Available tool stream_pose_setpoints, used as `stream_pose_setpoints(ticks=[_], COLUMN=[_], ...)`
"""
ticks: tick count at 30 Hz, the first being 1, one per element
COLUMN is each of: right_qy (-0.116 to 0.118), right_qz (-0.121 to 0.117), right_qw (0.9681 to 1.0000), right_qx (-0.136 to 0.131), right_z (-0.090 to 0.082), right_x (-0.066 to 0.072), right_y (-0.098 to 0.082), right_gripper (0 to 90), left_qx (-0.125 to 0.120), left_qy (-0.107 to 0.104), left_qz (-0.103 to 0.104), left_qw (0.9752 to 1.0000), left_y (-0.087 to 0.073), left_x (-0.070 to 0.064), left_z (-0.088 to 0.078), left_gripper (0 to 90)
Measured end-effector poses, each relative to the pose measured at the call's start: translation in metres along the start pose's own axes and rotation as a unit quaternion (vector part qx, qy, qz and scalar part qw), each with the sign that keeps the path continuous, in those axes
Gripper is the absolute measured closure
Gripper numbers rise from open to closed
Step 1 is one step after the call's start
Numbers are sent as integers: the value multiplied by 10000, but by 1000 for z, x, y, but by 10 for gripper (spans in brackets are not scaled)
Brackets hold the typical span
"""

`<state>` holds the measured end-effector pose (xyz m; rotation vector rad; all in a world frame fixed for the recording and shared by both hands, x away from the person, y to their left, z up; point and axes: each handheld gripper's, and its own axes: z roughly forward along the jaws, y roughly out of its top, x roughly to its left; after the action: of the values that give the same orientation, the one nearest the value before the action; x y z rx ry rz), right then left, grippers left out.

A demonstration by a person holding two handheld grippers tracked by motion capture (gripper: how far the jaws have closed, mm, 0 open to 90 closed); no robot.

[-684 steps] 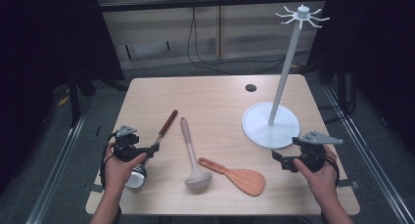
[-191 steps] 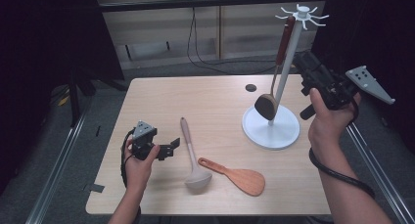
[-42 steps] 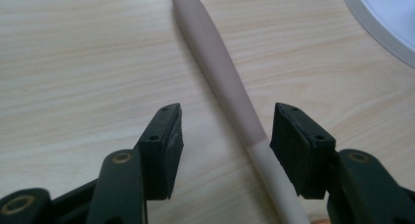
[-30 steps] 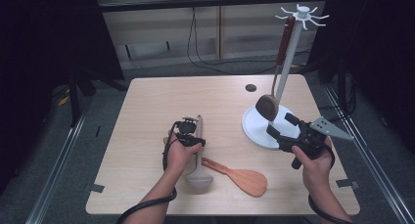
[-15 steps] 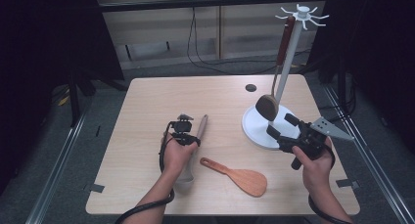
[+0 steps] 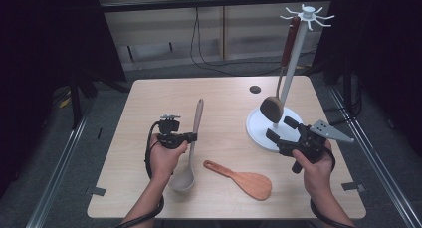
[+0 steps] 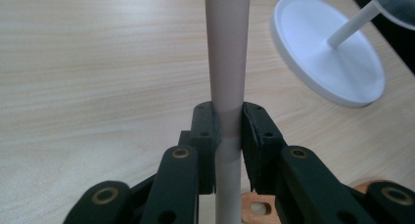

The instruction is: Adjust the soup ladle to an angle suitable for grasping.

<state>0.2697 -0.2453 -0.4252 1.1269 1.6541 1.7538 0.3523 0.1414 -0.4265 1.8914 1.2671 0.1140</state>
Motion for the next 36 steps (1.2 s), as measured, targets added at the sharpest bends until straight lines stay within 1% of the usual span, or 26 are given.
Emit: stream_pose_setpoints(ticks=[4,5,8,10,11,15,18,20,21,22,24,26,28,30,32,33,34,35,36], right_qy=[100,129,179,230,247,351,432,535,583,614,755,835,910,996,1135,1191,1194,1238,1232], right_qz=[-62,-46,-54,-70,-78,-110,-130,-217,-280,-296,-286,-389,-484,-678,-729,-751,-773,-740,-726], right_qw=[9999,9998,9997,9996,9995,9989,9984,9974,9968,9964,9951,9934,9916,9882,9852,9840,9837,9832,9834], right_qx=[94,112,128,159,175,278,336,427,465,512,578,689,785,948,1061,1090,1098,1115,1120], right_z=[5,6,9,12,14,21,28,33,35,38,43,50,55,62,68,70,72,74,75], right_x=[4,6,10,13,14,22,29,36,39,43,49,58,65,76,84,87,90,92,95], right_y=[-3,-3,-4,-5,-6,-10,-12,-14,-15,-17,-20,-24,-26,-31,-35,-37,-38,-39,-40], right_gripper=[96,96,96,96,97,98,104,118,119,119,119,138,152,161,191,193,195,204,227], left_qx=[-252,-348,-524,-620,-626,-720,-836,-908,-912,-933,-982,-1007,-1053,-1050,-1023,-1030,-1042,-1048,-1074], left_qy=[-124,-175,-283,-296,-316,-318,-354,-370,-356,-382,-410,-430,-442,-450,-433,-460,-470,-490,-514], left_qz=[84,130,200,230,277,356,481,558,631,656,724,778,838,903,990,972,968,974,982], left_qw=[9996,9992,9980,9974,9972,9963,9947,9936,9932,9927,9917,9909,9899,9893,9889,9889,9887,9885,9880], left_y=[-3,-4,-7,-8,-8,-9,-11,-12,-13,-13,-12,-12,-14,-15,-16,-16,-16,-17,-17], left_x=[-2,-2,-5,-8,-9,-13,-16,-21,-23,-25,-30,-33,-36,-40,-43,-44,-44,-45,-45], left_z=[-9,-12,-18,-22,-24,-29,-32,-34,-36,-37,-39,-40,-41,-42,-44,-44,-45,-45,-47], left_gripper=[766,766,765,765,765,766,766,766,766,766,766,765,766,765,765,765,765,765,765])
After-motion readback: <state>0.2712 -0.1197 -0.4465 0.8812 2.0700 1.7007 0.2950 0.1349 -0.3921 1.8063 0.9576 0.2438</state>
